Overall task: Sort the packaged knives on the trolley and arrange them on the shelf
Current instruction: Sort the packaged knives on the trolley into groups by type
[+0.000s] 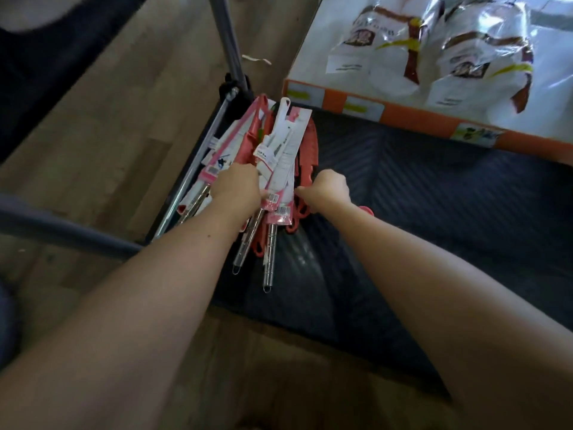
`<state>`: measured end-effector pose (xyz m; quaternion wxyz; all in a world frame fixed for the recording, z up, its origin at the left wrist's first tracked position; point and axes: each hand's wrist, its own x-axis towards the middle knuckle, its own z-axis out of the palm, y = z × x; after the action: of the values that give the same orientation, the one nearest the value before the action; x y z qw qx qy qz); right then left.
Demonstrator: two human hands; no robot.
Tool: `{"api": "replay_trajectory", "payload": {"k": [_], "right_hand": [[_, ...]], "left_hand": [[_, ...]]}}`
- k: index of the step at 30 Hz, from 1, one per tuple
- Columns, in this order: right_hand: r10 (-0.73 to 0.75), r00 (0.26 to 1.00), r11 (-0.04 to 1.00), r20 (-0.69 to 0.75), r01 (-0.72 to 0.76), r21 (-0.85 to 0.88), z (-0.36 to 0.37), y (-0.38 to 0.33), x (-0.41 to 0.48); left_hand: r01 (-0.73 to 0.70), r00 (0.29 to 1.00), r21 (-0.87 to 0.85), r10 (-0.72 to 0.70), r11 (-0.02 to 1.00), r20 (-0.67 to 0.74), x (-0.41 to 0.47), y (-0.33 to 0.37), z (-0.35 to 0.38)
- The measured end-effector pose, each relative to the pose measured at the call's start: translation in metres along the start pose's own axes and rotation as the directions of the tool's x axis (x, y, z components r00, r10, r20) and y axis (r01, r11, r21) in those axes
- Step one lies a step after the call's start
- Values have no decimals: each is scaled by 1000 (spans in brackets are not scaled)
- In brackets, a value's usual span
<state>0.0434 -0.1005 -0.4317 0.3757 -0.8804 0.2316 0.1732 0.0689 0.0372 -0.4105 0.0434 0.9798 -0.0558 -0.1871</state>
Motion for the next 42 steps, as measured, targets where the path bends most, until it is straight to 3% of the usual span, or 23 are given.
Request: {"api": "replay_trajectory", "payload": {"k": [5, 9, 13, 17, 24, 37, 40, 42], "right_hand": [[-39, 999, 998, 30, 40, -48, -19, 19, -9], [46, 998, 999, -50, -47, -16, -60, 58, -15], [163, 971, 985, -176, -150, 84, -105, 117, -44], [287, 925, 953, -248, -250, 168, -151, 180, -81], [335, 910, 936, -243, -292, 199, -193, 260, -123], [343, 935, 924, -86, -320, 210, -185, 277, -114], [370, 918, 927, -143, -354, 124, -186, 279, -113], [301, 913, 944, -277, -326, -47, -188, 277, -113]], "left_hand": [[-85, 975, 80, 99, 993, -198, -8, 15, -6], [-164, 947, -222, 91, 961, -309, -17, 60, -11], [-206, 956, -426, 89, 881, -278, -39, 129, 13], [-176, 983, -546, 115, 819, -143, -67, 191, 53], [-235, 972, -602, 188, 763, -141, -96, 269, 86], [-163, 984, -580, 175, 798, -36, -106, 303, 114], [-156, 984, -490, 178, 857, -1, -107, 303, 113], [-151, 987, -402, 158, 903, -17, -110, 300, 110]]}}
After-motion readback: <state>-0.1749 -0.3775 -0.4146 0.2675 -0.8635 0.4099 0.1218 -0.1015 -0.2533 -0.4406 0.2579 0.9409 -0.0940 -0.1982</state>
